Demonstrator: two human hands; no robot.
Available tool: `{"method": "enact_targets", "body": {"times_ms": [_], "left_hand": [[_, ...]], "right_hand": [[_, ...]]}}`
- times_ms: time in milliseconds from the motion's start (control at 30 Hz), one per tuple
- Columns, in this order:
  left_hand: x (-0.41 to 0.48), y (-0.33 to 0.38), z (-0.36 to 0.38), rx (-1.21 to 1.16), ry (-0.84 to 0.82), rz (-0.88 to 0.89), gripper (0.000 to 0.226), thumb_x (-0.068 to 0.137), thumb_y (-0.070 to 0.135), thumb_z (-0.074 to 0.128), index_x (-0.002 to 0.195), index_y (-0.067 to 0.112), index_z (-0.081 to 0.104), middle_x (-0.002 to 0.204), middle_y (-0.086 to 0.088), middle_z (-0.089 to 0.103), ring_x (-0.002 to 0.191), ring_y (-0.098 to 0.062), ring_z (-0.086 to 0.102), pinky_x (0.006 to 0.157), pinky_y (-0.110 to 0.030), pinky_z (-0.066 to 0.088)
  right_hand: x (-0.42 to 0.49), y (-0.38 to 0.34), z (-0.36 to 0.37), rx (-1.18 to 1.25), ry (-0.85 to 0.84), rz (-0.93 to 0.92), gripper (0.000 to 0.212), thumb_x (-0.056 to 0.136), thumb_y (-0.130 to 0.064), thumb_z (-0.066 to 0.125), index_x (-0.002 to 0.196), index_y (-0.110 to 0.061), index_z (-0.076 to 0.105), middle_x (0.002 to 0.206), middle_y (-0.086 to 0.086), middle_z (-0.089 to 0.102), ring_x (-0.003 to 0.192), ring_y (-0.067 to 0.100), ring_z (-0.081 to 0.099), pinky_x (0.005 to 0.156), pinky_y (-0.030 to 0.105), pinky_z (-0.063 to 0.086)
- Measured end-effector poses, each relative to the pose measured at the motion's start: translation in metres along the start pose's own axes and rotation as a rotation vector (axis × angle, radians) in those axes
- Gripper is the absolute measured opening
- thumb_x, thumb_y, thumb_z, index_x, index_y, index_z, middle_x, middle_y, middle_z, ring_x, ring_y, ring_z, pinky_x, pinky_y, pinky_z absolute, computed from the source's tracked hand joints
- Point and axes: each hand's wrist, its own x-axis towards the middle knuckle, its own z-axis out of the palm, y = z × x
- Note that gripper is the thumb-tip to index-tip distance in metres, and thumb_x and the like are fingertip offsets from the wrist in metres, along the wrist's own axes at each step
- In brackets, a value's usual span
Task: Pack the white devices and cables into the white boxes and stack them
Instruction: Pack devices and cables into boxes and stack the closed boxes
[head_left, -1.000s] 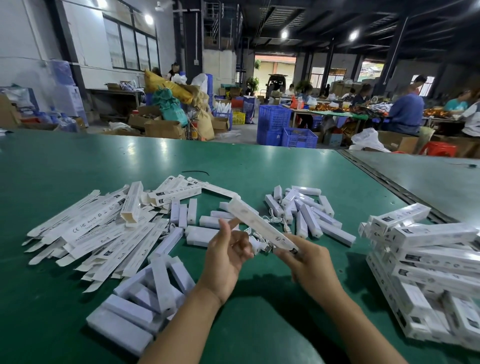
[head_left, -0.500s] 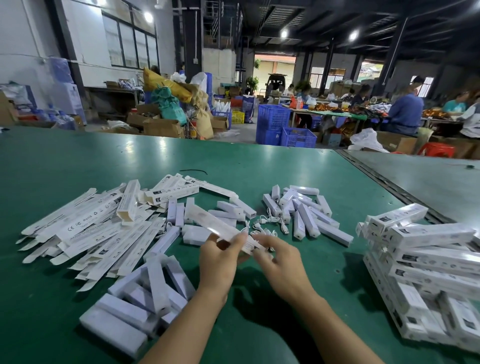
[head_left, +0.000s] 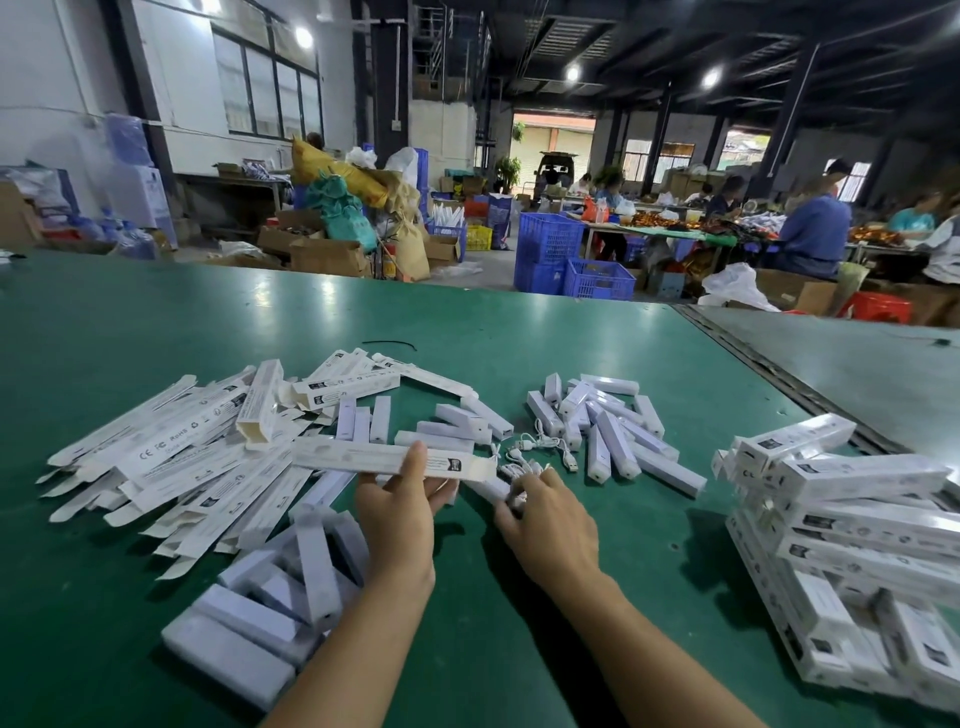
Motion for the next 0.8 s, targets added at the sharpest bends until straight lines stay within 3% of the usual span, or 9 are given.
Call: {"method": "enact_targets", "body": {"times_ms": [167, 300, 400, 567, 800], "left_hand": [[0.004, 0.006, -0.002, -0.085, 0.107, 0.044, 0.022, 0.096, 0.013, 0.064, 0.115, 0.016, 0.054, 0.102, -0.008, 0.071, 0.087, -0.022, 0.075, 0.065, -0.03, 0.062], [0.005, 0.006, -0.002, -0.101, 0.108, 0.046, 0.029, 0.097, 0.014, 0.062, 0.123, 0.013, 0.048, 0.105, -0.007, 0.07, 0.086, -0.019, 0.075, 0.067, -0.03, 0.062], [0.007, 0.005, -0.001, -0.099, 0.114, 0.034, 0.018, 0.098, 0.015, 0.062, 0.112, 0.018, 0.051, 0.105, -0.008, 0.07, 0.084, -0.019, 0.075, 0.068, -0.031, 0.062], [0.004, 0.005, 0.0, -0.128, 0.062, 0.004, 0.035, 0.098, 0.015, 0.062, 0.129, 0.006, 0.051, 0.107, -0.009, 0.071, 0.086, -0.023, 0.075, 0.067, -0.031, 0.062], [0.002, 0.006, 0.001, -0.127, 0.03, 0.008, 0.032, 0.097, 0.016, 0.063, 0.127, 0.008, 0.054, 0.1, -0.005, 0.074, 0.086, -0.023, 0.076, 0.066, -0.031, 0.062]], "right_hand": [[0.001, 0.004, -0.015, 0.534, 0.136, 0.255, 0.009, 0.087, -0.032, 0.061, 0.081, -0.025, 0.061, 0.077, -0.011, 0.064, 0.076, 0.016, 0.062, 0.064, 0.027, 0.044], [-0.001, 0.017, -0.032, 0.997, 0.205, 0.43, 0.012, 0.088, -0.018, 0.062, 0.08, -0.014, 0.07, 0.069, 0.003, 0.072, 0.066, 0.02, 0.067, 0.068, 0.037, 0.058], [-0.009, 0.021, -0.041, 1.281, 0.222, 0.439, 0.015, 0.091, -0.006, 0.059, 0.08, -0.002, 0.068, 0.061, 0.006, 0.068, 0.057, 0.017, 0.064, 0.059, 0.026, 0.056], [-0.015, 0.01, -0.041, 1.453, 0.154, 0.482, 0.016, 0.094, -0.003, 0.056, 0.082, 0.002, 0.064, 0.057, 0.007, 0.063, 0.053, 0.015, 0.059, 0.053, 0.022, 0.054], [-0.017, 0.007, -0.04, 1.441, 0.103, 0.483, 0.013, 0.094, -0.003, 0.056, 0.084, 0.003, 0.064, 0.056, 0.007, 0.063, 0.049, 0.014, 0.061, 0.053, 0.021, 0.054]]}}
